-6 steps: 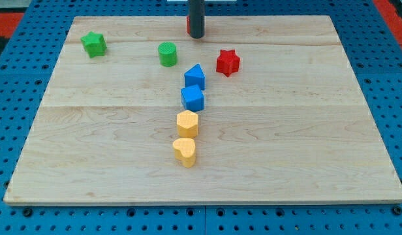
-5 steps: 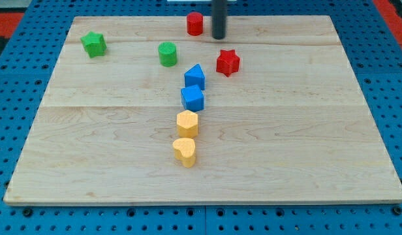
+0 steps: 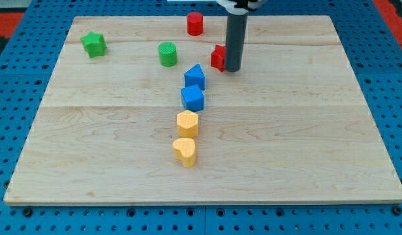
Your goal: Move the red star to the bottom left of the red circle
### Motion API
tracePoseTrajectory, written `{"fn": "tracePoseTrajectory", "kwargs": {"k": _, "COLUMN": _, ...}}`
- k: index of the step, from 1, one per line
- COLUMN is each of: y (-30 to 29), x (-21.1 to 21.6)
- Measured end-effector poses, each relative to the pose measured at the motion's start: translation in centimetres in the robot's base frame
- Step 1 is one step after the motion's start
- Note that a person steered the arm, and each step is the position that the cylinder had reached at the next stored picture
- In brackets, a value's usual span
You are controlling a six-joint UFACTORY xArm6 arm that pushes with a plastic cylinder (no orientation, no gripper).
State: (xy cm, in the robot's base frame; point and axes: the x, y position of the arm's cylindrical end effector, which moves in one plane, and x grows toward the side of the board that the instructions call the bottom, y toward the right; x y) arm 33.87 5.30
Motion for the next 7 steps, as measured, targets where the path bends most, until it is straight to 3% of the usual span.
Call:
{"fn": "tracePoseTrajectory", "kwargs": {"k": 3, "y": -2.4, "x": -5.6}}
{"fn": "tracePoseTrajectory", "kwargs": {"k": 7, "y": -6.7, "x": -5.9}}
